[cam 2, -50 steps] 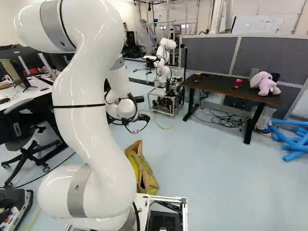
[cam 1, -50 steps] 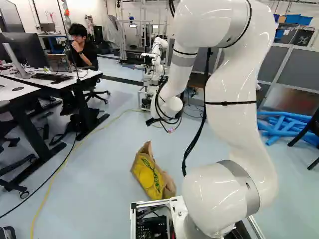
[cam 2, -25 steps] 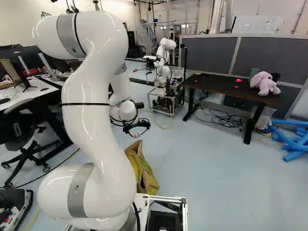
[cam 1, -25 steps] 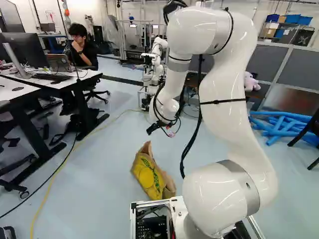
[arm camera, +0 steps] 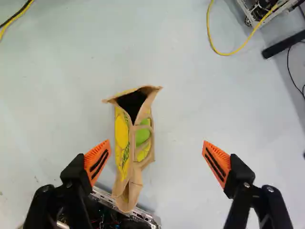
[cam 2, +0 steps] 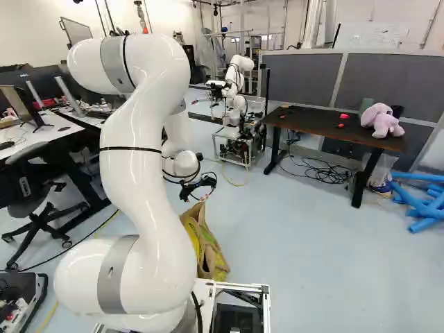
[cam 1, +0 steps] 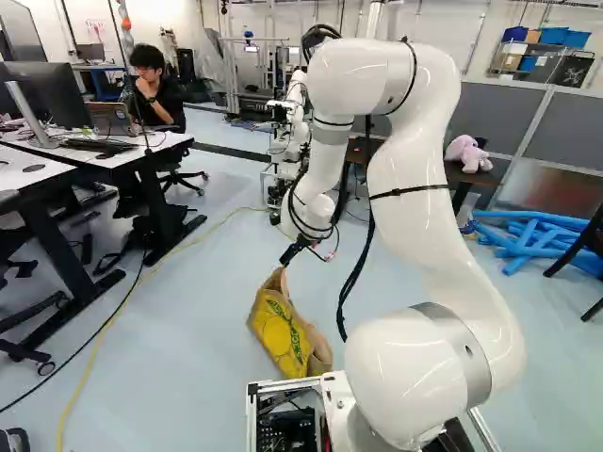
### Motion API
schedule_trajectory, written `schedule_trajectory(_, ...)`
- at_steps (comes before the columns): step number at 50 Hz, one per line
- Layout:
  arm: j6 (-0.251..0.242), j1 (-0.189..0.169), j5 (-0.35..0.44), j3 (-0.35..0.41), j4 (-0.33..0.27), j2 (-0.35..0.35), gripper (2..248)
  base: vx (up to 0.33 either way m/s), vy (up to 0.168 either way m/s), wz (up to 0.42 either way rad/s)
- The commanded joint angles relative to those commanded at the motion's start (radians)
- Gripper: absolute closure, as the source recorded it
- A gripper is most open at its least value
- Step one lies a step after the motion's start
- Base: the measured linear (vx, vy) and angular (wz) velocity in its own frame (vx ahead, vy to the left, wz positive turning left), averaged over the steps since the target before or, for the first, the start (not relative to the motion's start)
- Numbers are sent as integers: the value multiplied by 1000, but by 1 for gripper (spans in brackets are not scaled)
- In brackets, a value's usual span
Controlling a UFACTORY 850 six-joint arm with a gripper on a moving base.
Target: Pick up the bag on the ground and place it on the table
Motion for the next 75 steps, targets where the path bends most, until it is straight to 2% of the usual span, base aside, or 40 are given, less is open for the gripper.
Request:
schedule_trajectory(18,-13,2,-2,-41,0,-71,3,0,0,0)
schedule_trajectory(42,-13,25,-32,-104,0,-167,3,0,0,0)
schedule_trajectory(75,-13,37,-136,-194,0,-299,3,0,0,0)
